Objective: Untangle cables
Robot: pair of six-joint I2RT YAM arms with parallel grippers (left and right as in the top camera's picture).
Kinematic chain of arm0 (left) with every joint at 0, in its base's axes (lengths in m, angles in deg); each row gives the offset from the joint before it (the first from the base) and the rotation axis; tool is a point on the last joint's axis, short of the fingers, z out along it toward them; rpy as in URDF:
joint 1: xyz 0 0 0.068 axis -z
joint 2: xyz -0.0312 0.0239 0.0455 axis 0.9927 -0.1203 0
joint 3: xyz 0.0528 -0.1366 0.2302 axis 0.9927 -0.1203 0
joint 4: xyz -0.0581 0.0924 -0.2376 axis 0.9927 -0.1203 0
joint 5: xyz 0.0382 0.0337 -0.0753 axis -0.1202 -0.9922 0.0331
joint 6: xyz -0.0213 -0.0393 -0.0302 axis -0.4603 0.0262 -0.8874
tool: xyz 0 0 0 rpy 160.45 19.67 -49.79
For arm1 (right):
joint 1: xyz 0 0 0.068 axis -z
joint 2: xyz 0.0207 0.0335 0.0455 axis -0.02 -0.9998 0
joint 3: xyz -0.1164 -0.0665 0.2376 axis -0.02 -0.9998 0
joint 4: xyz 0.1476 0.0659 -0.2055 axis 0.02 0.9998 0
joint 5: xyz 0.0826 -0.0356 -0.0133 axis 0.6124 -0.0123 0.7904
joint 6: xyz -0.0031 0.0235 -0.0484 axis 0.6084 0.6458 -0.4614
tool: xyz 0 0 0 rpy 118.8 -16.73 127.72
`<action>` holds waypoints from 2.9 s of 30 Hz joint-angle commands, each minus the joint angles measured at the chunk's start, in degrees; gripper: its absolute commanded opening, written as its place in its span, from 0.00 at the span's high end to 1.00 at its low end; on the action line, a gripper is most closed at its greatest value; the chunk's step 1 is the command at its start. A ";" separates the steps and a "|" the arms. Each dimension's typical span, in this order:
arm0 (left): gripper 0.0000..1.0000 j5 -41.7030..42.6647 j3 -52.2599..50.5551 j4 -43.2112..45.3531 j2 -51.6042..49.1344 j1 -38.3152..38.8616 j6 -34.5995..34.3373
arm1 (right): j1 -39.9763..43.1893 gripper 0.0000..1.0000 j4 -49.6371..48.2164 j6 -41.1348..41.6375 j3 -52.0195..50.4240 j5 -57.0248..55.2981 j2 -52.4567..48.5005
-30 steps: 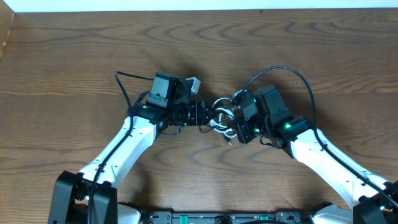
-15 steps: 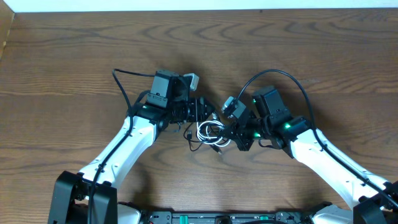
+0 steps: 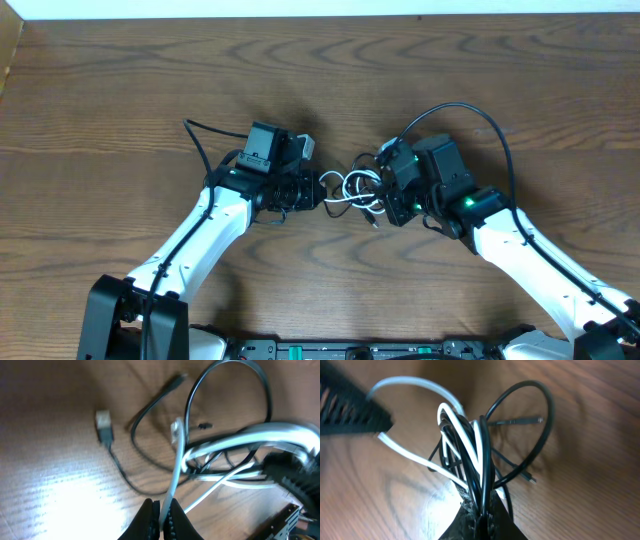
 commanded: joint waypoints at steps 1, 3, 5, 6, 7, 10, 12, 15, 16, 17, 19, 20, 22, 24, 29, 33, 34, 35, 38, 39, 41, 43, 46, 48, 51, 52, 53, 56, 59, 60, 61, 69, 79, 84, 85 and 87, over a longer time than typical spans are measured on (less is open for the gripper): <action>0.92 -1.79 0.61 -2.32 0.31 -0.15 0.37 | 2.62 0.99 -1.18 9.73 0.20 -5.97 1.22; 0.92 -1.79 0.61 -4.00 0.31 -0.15 0.35 | 3.72 0.99 -3.06 13.07 0.20 -4.22 1.22; 0.92 -1.77 0.61 -5.66 0.31 -0.15 0.37 | 4.44 0.99 -5.95 13.57 0.20 0.74 1.22; 0.89 -1.77 0.61 -6.34 0.31 -0.15 0.37 | 4.61 0.99 -7.39 13.57 0.20 3.48 1.22; 0.72 -1.73 0.61 -6.93 0.31 -0.15 0.37 | 4.72 0.99 -8.74 13.57 0.20 5.99 1.22; 0.27 -1.18 0.61 -7.74 0.31 -0.15 0.37 | 4.74 0.99 -11.13 13.57 0.20 10.19 1.22; 0.22 -1.09 0.63 -7.48 0.33 -0.15 0.37 | 4.74 0.99 -10.97 13.57 0.20 10.16 1.22; 0.22 -1.09 0.68 -5.95 0.35 -0.17 0.37 | 4.74 0.99 -9.62 13.55 0.20 10.14 1.22; 0.22 -1.09 0.74 -5.44 0.35 -0.17 0.37 | 4.74 0.99 -9.44 13.53 0.20 10.14 1.22; 0.22 -1.11 0.92 -4.83 0.35 -0.17 0.37 | 4.74 0.99 -9.27 13.53 0.20 10.19 1.22; 0.22 -1.09 1.40 -3.52 0.48 -0.17 0.37 | 4.74 0.99 -9.14 13.53 0.20 10.36 1.22; 0.22 -1.09 1.66 -2.84 0.68 -0.17 0.37 | 4.74 0.99 -9.07 13.55 0.20 10.29 1.22; 0.22 -1.14 2.23 -1.75 1.70 -0.17 0.37 | 4.83 0.99 -8.79 14.10 0.20 8.76 1.22; 0.22 -1.18 2.45 -0.61 3.21 -0.39 0.37 | 4.92 0.99 -8.22 15.87 0.20 6.21 1.22; 0.21 -4.04 2.45 0.70 8.17 -1.90 0.37 | 4.92 0.99 -8.15 15.87 0.20 5.79 1.22; 0.22 -4.09 2.45 1.36 11.30 -2.29 0.26 | 4.85 0.99 -7.89 9.31 0.20 10.80 1.22; 0.23 -2.82 2.45 1.68 11.69 -2.23 -0.13 | 4.83 0.99 -7.50 8.31 0.20 11.32 1.22; 0.24 -0.94 2.45 2.16 11.91 -2.14 -1.03 | 4.79 0.99 -7.02 7.26 0.20 11.45 1.22; 0.27 4.11 2.45 3.45 11.65 -1.79 -3.17 | 4.13 0.99 -6.32 4.00 0.20 13.16 1.22; 0.28 5.27 2.40 3.80 11.39 -1.44 -3.91 | 3.82 0.99 -6.36 3.65 0.20 13.42 1.22; 0.30 6.86 2.40 4.33 10.93 -0.57 -5.51 | 3.26 0.99 -6.67 3.67 0.20 13.35 1.22; 0.30 8.15 2.40 5.07 10.25 0.52 -7.26 | 2.99 0.99 -6.97 3.89 0.20 13.40 1.22; 0.30 8.41 2.40 6.49 9.11 2.21 -11.85 | 2.54 0.99 -6.95 4.72 0.20 13.97 1.22; 0.30 8.59 2.40 8.04 8.31 3.34 -15.50 | 1.81 0.99 -6.95 4.70 0.20 14.47 1.22; 0.31 9.22 2.40 10.97 6.78 4.66 -21.09 | 0.94 0.99 -6.97 4.72 0.20 14.43 1.22; 0.31 9.20 2.40 11.47 6.29 4.85 -22.67 | 0.79 0.99 -6.97 4.70 0.20 14.43 1.22; 0.31 9.22 2.40 12.17 5.60 4.90 -24.76 | 0.70 0.99 -6.95 4.72 0.20 14.45 1.22; 0.36 8.72 2.40 14.23 3.54 4.90 -27.76 | 0.26 0.99 -6.73 4.72 0.20 14.49 1.22; 0.37 6.43 2.40 15.69 2.10 4.90 -29.40 | -0.33 0.99 -6.73 4.72 0.20 14.51 1.22; 0.37 5.16 2.40 15.85 1.68 4.90 -29.86 | -0.48 0.99 -6.73 4.72 0.20 14.51 1.22; 0.37 3.65 2.40 15.96 1.33 4.87 -30.34 | -0.68 0.99 -6.73 4.72 0.20 14.53 1.22; 0.37 -5.66 2.40 18.64 0.74 4.83 -35.78 | -2.60 0.99 -6.75 4.63 0.20 14.88 1.22; 0.37 -5.16 2.38 21.07 0.72 4.90 -36.79 | -6.03 0.99 -7.26 2.10 0.20 15.10 1.22; 0.42 -4.42 2.34 14.78 0.63 4.90 -36.44 | -6.03 0.99 -7.65 2.10 0.20 14.64 1.22; 0.44 -4.39 2.34 14.08 0.57 4.90 -35.78 | -6.03 0.99 -7.69 2.10 0.20 14.64 1.22; 0.51 -4.37 2.32 13.68 0.55 4.90 -34.75 | -6.03 0.99 -7.85 2.12 0.20 14.67 1.22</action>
